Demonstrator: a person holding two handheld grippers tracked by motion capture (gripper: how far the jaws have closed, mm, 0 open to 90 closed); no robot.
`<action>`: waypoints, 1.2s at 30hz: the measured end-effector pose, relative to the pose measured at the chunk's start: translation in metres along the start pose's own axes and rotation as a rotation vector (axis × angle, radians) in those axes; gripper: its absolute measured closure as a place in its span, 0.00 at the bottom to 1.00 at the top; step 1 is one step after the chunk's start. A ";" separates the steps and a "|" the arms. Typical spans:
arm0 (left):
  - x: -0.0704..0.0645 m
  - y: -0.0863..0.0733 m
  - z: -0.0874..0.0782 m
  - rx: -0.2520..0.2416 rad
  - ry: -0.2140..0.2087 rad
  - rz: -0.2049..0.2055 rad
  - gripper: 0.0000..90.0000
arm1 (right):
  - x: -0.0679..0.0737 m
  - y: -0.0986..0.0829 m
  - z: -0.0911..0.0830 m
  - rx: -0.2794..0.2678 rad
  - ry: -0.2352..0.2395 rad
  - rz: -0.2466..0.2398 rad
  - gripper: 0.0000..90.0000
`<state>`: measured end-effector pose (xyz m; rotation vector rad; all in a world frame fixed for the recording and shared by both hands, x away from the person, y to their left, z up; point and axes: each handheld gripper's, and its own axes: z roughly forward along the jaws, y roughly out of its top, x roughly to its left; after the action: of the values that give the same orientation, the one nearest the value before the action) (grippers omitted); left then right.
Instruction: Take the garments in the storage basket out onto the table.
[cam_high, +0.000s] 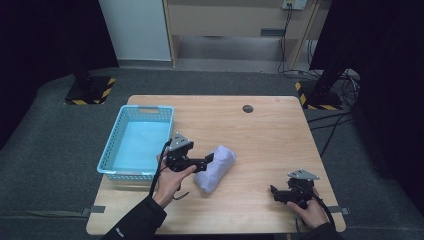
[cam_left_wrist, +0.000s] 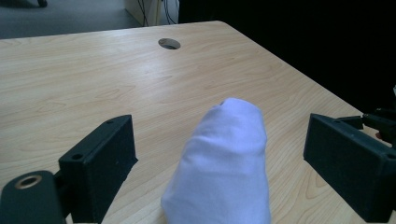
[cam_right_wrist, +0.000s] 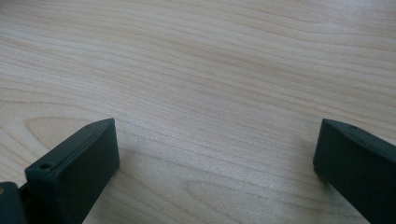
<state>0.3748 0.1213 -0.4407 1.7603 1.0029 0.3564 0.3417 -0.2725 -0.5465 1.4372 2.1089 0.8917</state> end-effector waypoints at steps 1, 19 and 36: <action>0.000 -0.001 -0.001 -0.003 0.002 -0.001 0.09 | 0.000 0.000 0.000 0.000 0.000 0.000 0.01; -0.001 -0.024 -0.012 0.010 0.002 -0.008 0.09 | 0.000 0.000 0.000 0.000 0.000 0.000 0.01; 0.003 -0.052 -0.016 0.053 0.017 -0.022 0.09 | 0.000 0.000 0.000 0.000 0.000 0.000 0.01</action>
<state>0.3426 0.1398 -0.4802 1.7951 1.0513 0.3345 0.3417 -0.2725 -0.5465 1.4374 2.1087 0.8918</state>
